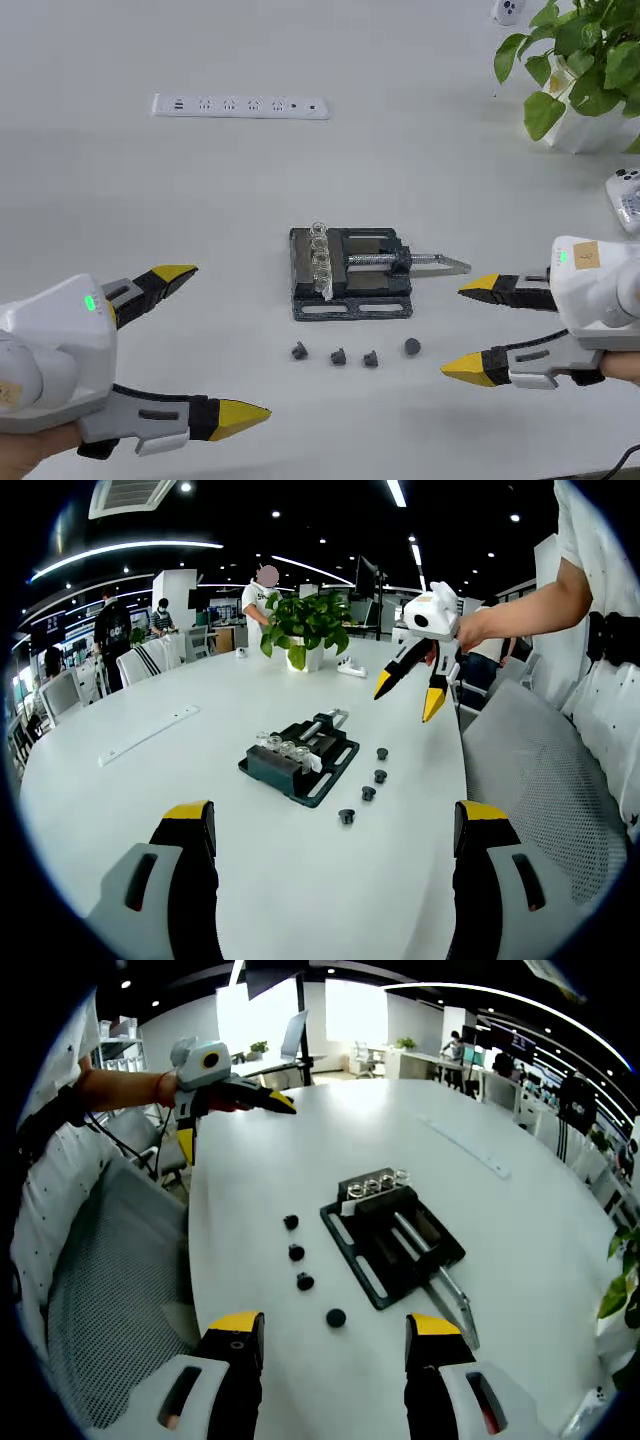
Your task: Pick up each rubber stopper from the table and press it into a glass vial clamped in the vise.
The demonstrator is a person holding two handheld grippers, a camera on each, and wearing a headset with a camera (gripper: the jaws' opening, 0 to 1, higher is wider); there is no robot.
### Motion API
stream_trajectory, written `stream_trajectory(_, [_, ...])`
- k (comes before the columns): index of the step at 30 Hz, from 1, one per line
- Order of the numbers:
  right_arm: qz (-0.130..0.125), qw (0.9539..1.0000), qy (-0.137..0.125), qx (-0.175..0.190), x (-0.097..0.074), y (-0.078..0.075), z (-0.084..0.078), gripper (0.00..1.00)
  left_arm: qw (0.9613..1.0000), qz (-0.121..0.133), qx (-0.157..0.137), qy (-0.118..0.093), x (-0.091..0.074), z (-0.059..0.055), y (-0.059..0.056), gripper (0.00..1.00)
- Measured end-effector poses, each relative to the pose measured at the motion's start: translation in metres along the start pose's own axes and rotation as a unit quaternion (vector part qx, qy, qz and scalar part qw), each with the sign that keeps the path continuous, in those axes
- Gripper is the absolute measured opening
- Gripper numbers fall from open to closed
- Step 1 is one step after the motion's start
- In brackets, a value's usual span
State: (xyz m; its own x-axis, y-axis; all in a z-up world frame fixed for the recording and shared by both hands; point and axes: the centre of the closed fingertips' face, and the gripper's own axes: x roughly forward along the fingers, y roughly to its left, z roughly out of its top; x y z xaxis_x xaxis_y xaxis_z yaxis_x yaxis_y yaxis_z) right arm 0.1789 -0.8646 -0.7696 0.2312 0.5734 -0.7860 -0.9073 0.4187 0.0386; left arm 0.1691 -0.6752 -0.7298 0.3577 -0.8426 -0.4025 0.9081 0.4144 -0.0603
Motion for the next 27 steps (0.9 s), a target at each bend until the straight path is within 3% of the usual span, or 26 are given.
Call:
stream_trajectory(9, [0.030, 0.9955, 0.072, -0.055, 0.018, 0.000, -0.006, 0.38, 1.0000, -0.001, -0.004, -0.004, 0.001, -0.002, 0.000, 0.99])
stream_trajectory(16, [0.050, 0.9880, 0.114, -0.092, 0.029, -0.002, -0.012, 0.24, 0.9999, 0.001, -0.007, -0.007, 0.001, -0.002, 0.001, 0.99])
stream_trajectory(27, [0.070, 0.9759, 0.163, -0.127, 0.047, -0.002, -0.024, 0.18, 0.9998, 0.002, -0.013, -0.012, 0.003, -0.002, 0.000, 0.99])
